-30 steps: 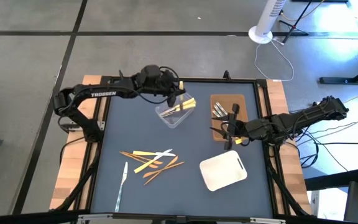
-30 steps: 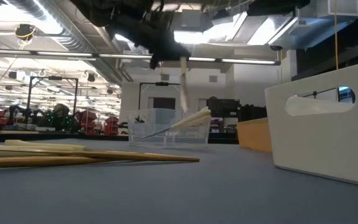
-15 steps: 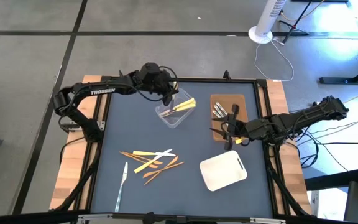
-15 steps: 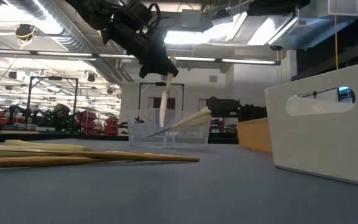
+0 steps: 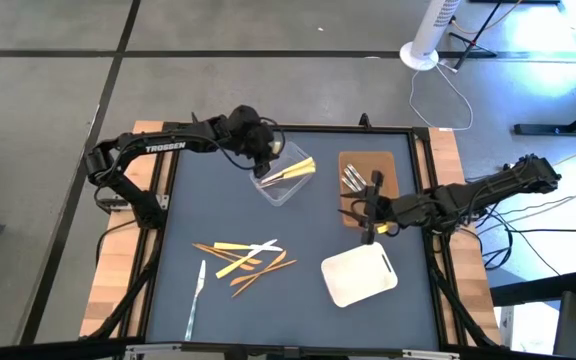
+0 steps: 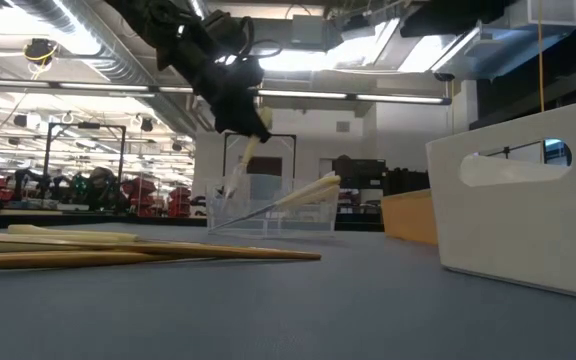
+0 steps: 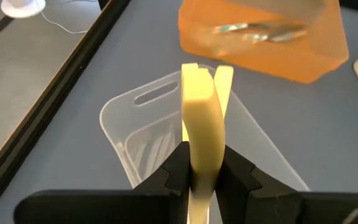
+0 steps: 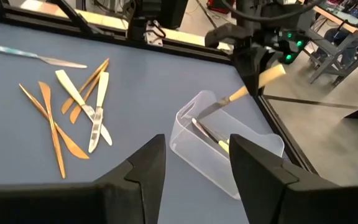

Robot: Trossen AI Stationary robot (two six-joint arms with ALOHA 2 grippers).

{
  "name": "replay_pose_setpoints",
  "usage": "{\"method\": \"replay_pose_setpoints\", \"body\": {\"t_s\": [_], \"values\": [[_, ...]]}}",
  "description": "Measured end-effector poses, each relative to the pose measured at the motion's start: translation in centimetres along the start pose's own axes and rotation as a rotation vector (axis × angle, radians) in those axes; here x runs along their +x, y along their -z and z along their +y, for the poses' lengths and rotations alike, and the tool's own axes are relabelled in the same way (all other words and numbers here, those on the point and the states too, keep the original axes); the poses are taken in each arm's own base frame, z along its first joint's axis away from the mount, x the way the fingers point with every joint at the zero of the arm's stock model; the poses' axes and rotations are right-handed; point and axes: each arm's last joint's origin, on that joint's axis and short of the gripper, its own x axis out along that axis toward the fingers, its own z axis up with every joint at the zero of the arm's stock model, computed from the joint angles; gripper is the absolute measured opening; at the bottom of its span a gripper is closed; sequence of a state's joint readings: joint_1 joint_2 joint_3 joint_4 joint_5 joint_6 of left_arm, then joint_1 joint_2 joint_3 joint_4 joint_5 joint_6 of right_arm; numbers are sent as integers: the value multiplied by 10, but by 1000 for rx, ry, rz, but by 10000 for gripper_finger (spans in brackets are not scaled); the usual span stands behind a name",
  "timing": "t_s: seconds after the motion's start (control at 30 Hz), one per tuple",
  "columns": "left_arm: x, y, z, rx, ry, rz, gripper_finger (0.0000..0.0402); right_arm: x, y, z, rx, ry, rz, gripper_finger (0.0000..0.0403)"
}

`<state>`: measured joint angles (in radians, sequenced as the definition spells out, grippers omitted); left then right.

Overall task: Sort silverware by color (type)
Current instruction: Put the yellow knife into the transparent bin

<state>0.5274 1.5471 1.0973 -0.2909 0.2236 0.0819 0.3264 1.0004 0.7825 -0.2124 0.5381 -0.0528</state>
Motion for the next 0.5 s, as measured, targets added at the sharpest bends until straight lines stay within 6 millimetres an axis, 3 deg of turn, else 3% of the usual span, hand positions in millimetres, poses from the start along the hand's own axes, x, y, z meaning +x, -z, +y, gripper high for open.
{"method": "replay_pose_setpoints", "body": {"t_s": [0.5], "values": [[7,0,-26,142,-69,24,48,1,4,1,-7,-1,12,168]]}}
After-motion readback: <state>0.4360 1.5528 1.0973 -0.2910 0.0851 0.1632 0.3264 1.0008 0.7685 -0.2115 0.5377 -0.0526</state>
